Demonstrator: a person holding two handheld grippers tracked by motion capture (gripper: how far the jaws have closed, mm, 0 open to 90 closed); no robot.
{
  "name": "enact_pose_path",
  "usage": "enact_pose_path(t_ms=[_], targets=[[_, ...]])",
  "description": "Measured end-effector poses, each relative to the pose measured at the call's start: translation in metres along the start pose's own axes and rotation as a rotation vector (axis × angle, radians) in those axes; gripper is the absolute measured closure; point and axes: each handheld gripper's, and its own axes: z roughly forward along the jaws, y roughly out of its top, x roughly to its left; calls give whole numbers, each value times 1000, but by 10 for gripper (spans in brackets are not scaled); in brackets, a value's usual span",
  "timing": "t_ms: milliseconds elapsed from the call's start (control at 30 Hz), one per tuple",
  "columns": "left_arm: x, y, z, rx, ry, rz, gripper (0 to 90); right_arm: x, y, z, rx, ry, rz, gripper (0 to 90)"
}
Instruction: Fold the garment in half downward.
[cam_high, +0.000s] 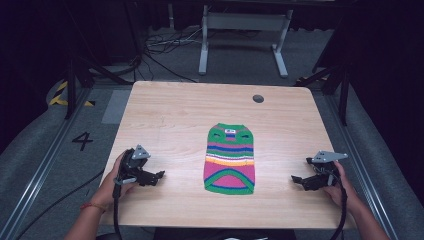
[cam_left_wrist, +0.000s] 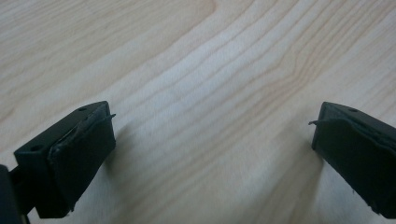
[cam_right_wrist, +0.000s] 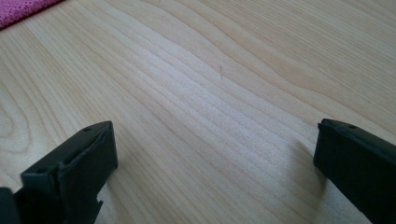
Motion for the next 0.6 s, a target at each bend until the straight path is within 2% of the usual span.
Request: enact_pose_path(t_ms=[200,367,467,500,533,567,600], targets=[[1,2,1,3,-3,7,1,0,0,0,-1,0,-1,0],[5,2,1,4,-37,45,1,-2,1,1,1,9,-11,0],[8,8,2,36,-47,73,2,-4,4,4,3,2,2,0],[8,8,2,36,-47,73,18,-5,6,5,10,-1,-3,5],[10,13,2,46,-64,77,61,-6,9,6,24,0,-4,21],[12,15,3,34,-72,82,104,-6,11,6,29,-2,0,60],[14,17,3,34,-77,83,176,-8,14,6,25,6,-2,160]])
